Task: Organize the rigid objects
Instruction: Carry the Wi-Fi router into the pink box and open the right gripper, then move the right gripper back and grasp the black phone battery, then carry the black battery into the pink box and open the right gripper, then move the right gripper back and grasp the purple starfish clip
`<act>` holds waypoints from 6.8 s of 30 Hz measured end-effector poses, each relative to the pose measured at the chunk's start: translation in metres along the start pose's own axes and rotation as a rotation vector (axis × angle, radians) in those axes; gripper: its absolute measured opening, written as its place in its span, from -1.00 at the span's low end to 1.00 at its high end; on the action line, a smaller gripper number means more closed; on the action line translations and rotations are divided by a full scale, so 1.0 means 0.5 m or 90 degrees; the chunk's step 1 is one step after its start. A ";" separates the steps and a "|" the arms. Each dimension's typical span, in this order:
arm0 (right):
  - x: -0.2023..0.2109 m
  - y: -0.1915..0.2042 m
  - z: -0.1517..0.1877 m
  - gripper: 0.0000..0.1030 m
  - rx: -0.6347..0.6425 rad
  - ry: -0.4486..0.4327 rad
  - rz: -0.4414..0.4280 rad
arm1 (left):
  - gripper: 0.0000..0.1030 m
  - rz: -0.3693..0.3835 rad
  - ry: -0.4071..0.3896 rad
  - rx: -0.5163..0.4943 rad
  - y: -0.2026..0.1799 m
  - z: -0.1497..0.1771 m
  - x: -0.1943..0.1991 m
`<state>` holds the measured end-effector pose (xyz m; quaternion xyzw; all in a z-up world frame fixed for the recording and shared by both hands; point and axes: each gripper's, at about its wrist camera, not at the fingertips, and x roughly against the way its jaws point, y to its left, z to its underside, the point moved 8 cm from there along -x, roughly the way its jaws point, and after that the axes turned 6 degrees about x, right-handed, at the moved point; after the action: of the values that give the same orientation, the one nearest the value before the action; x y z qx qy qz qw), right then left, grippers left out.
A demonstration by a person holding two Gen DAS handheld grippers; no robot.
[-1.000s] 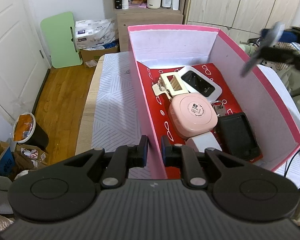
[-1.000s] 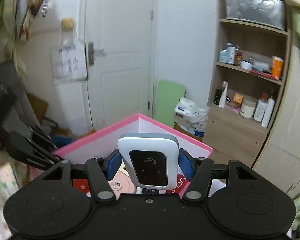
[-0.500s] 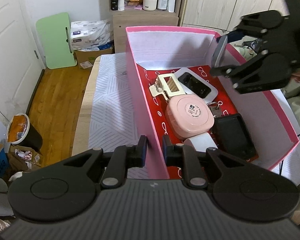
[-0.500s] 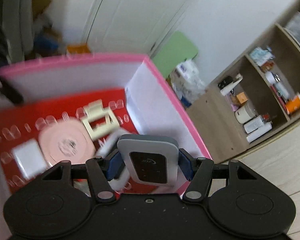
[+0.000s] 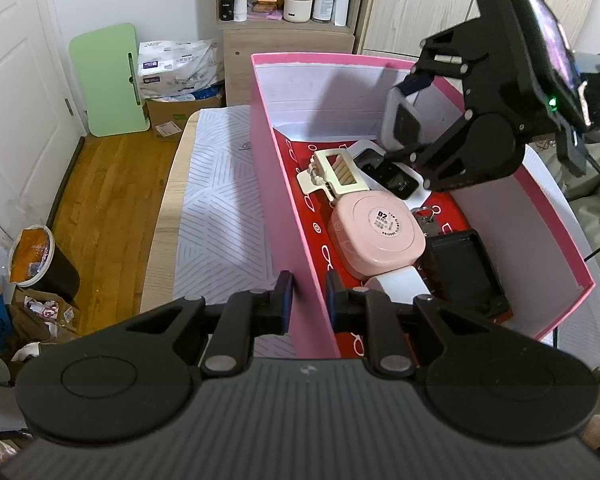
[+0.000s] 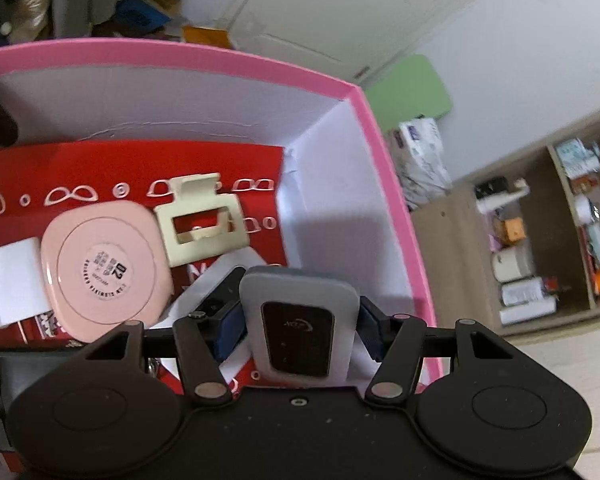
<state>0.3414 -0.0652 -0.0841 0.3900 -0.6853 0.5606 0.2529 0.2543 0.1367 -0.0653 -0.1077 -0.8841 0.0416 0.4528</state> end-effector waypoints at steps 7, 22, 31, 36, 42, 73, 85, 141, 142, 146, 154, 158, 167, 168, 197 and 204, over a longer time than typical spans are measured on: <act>0.045 -0.033 0.022 0.50 -0.165 -0.072 -0.017 | -0.67 0.011 0.004 0.008 0.004 -0.002 -0.002; 0.279 -0.039 0.256 0.51 -0.512 -0.231 0.004 | -0.67 -0.005 0.005 0.008 -0.002 -0.002 -0.001; 0.250 0.009 0.415 0.51 -0.678 -0.166 -0.034 | -0.67 -0.024 0.007 0.001 -0.009 -0.002 0.001; 0.208 0.038 0.458 0.47 -0.678 -0.166 -0.016 | -0.67 -0.029 0.009 0.000 -0.011 -0.003 0.001; 0.135 0.032 0.491 0.46 -0.585 -0.161 -0.001 | -0.67 -0.040 0.018 -0.010 -0.016 -0.006 -0.001; 0.016 0.010 0.494 0.07 -0.678 -0.159 -0.062 | -0.67 -0.042 0.016 -0.009 -0.017 -0.004 0.002; 0.189 0.011 0.407 0.07 -0.673 -0.283 -0.055 | -0.67 -0.048 0.007 -0.005 -0.017 -0.002 0.003; 0.242 0.008 0.291 0.17 -0.630 -0.255 0.015 | -0.67 -0.014 -0.009 0.012 -0.009 -0.003 0.010; 0.241 0.013 0.307 0.17 -0.640 -0.255 0.019 | -0.67 -0.016 -0.008 0.011 -0.009 -0.004 0.010; 0.236 0.044 0.367 0.17 -0.698 -0.264 0.025 | -0.67 -0.016 -0.007 0.015 -0.009 -0.004 0.009; 0.218 0.142 0.419 0.16 -0.722 -0.234 0.076 | -0.67 -0.014 0.020 0.029 -0.006 -0.009 0.005; 0.206 0.171 0.417 0.16 -0.709 -0.255 0.065 | -0.67 -0.009 0.029 0.038 -0.002 -0.014 -0.001; 0.110 0.175 0.403 0.16 -0.649 -0.191 0.082 | -0.67 -0.041 0.012 -0.001 -0.013 -0.010 0.000; 0.105 0.173 0.400 0.16 -0.642 -0.189 0.080 | -0.67 -0.039 0.014 0.001 -0.012 -0.011 0.000; 0.062 0.154 0.363 -0.01 -0.646 -0.187 0.073 | -0.67 0.011 0.017 0.035 0.005 -0.018 0.000; 0.082 0.143 0.375 -0.01 -0.699 -0.216 0.060 | -0.67 0.013 0.018 0.037 0.006 -0.019 -0.001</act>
<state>0.2768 -0.2517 -0.1384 0.2551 -0.9235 0.0627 0.2795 0.2629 0.1392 -0.0605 -0.1036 -0.8750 0.0704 0.4676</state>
